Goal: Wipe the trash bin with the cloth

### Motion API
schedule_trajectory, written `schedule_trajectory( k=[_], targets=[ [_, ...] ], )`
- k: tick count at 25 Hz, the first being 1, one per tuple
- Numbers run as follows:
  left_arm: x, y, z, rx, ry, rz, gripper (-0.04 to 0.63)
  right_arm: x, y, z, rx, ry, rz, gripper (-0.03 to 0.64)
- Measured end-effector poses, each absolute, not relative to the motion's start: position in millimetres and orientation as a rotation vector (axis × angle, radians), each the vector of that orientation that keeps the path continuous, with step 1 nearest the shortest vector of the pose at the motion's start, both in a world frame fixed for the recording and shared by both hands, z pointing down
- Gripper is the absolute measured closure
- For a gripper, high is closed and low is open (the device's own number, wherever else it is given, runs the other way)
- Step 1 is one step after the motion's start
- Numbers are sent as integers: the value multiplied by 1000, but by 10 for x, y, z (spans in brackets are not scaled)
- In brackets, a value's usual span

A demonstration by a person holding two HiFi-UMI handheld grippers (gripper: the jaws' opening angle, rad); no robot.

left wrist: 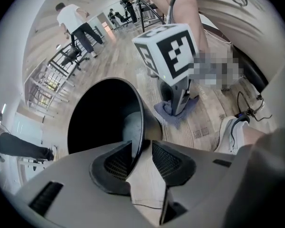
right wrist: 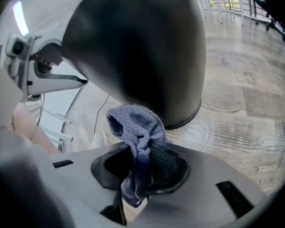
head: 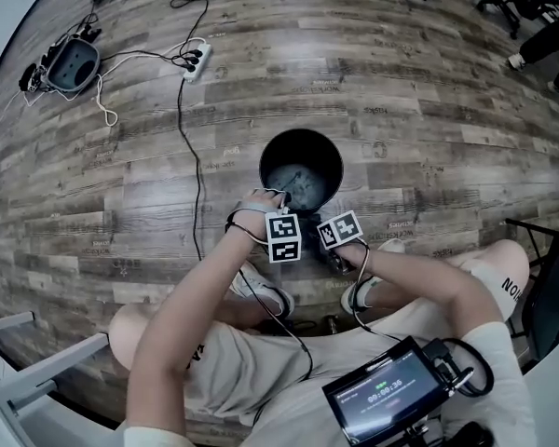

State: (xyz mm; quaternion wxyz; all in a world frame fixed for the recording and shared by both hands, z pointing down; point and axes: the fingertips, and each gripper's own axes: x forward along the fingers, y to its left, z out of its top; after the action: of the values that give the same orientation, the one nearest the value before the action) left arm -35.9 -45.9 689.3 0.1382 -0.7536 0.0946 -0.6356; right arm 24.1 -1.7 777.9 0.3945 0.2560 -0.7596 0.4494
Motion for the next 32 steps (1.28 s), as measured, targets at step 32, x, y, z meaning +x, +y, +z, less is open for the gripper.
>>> schedule_trajectory(
  k=[32],
  targets=[
    [-389, -481, 6893, -2101, 220, -1818, 446, 163, -279, 6664, 747, -2104, 1235, 537]
  ],
)
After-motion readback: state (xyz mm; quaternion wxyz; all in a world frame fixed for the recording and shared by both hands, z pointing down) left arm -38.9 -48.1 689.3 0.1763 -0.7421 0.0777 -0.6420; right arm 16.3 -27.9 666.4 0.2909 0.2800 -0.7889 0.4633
